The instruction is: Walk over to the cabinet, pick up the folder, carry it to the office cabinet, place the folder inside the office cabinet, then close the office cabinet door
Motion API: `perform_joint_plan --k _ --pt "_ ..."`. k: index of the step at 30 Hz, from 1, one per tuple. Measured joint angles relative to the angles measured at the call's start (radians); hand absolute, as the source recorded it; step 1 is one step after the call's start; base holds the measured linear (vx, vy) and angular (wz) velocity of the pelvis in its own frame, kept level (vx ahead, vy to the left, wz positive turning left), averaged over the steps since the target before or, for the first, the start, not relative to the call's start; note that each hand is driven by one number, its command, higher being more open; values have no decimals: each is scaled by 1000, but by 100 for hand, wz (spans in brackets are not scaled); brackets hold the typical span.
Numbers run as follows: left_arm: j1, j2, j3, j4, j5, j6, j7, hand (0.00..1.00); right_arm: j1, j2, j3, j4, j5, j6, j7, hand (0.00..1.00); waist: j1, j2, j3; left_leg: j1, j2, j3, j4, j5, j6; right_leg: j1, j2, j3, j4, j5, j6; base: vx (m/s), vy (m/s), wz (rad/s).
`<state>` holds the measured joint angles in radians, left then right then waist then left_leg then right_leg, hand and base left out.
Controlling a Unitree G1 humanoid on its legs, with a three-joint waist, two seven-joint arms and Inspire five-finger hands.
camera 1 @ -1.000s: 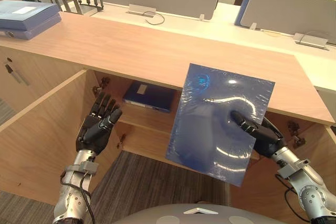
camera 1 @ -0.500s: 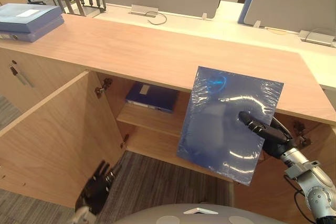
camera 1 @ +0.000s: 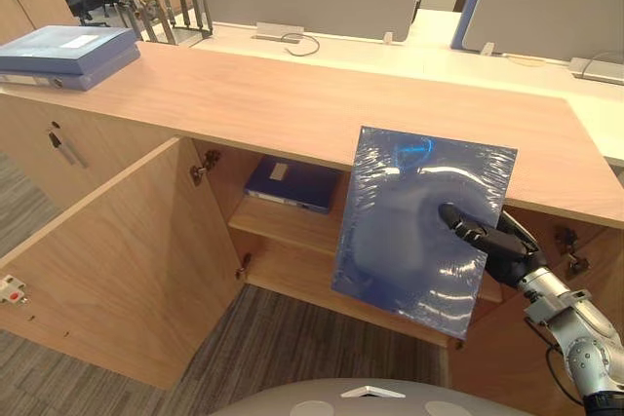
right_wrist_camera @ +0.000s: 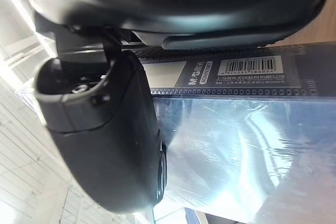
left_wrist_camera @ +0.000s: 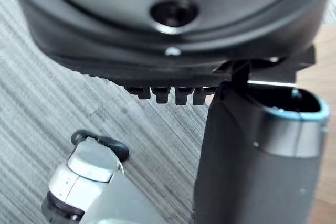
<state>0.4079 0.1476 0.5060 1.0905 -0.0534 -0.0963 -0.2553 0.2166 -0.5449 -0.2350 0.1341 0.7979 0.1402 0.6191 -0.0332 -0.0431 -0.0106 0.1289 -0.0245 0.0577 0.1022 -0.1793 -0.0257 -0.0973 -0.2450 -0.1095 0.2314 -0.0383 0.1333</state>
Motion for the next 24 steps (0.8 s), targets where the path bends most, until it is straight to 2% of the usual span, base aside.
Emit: perform_joint_plan --k 2,12,24 --pt "-17 -11 -4 0 20 -6 25 100 0 0 14 -1 0 0 0 0 -2 4 2 0 0 0 -1 0 0 0 0 -1 -2 0 0 0 0 0" --pt "-69 15 -188 -12 86 -20 99 100 2 -1 123 -39 6 0 -27 0 1 13 14 0 1 -3 -7 0 0 3 0 -9 -11 2 4 14 4 1" --pt "-89 38 -260 -13 100 -31 122 100 2 -12 219 -72 44 0 -42 0 1 8 31 4 1 -4 -11 0 0 12 1 -12 -24 4 6 0 0 0"
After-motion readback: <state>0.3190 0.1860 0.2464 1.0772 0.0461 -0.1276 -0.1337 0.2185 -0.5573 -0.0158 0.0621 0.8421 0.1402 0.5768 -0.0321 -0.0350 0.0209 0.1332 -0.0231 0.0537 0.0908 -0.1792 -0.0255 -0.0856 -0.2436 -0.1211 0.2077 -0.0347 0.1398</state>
